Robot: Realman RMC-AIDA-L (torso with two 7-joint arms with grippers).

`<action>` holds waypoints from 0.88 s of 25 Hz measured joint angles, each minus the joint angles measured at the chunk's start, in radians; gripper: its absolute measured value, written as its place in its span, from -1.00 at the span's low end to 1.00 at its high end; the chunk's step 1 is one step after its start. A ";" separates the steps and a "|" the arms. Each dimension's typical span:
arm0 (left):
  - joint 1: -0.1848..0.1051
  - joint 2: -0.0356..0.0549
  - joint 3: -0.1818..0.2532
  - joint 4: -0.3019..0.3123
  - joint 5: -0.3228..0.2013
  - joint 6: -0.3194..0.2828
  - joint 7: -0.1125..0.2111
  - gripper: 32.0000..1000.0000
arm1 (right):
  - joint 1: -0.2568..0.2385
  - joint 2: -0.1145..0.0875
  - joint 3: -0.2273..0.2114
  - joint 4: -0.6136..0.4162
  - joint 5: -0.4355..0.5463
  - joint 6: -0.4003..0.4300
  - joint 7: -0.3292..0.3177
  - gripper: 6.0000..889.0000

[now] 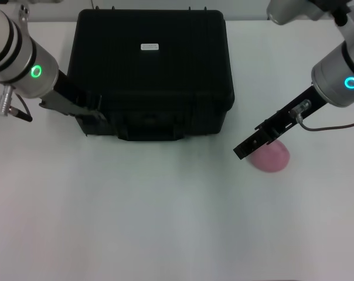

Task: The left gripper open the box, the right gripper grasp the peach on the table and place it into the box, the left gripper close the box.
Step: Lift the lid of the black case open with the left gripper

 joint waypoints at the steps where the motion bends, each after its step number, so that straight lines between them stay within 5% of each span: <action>1: 0.000 0.0000 0.000 0.006 0.000 -0.005 0.000 -0.32 | 0.000 0.000 0.000 0.000 0.000 0.000 0.000 0.92; 22: -0.002 0.0028 -0.037 0.159 0.006 -0.128 0.008 -0.32 | 0.024 0.000 -0.001 0.038 -0.013 -0.001 0.001 0.92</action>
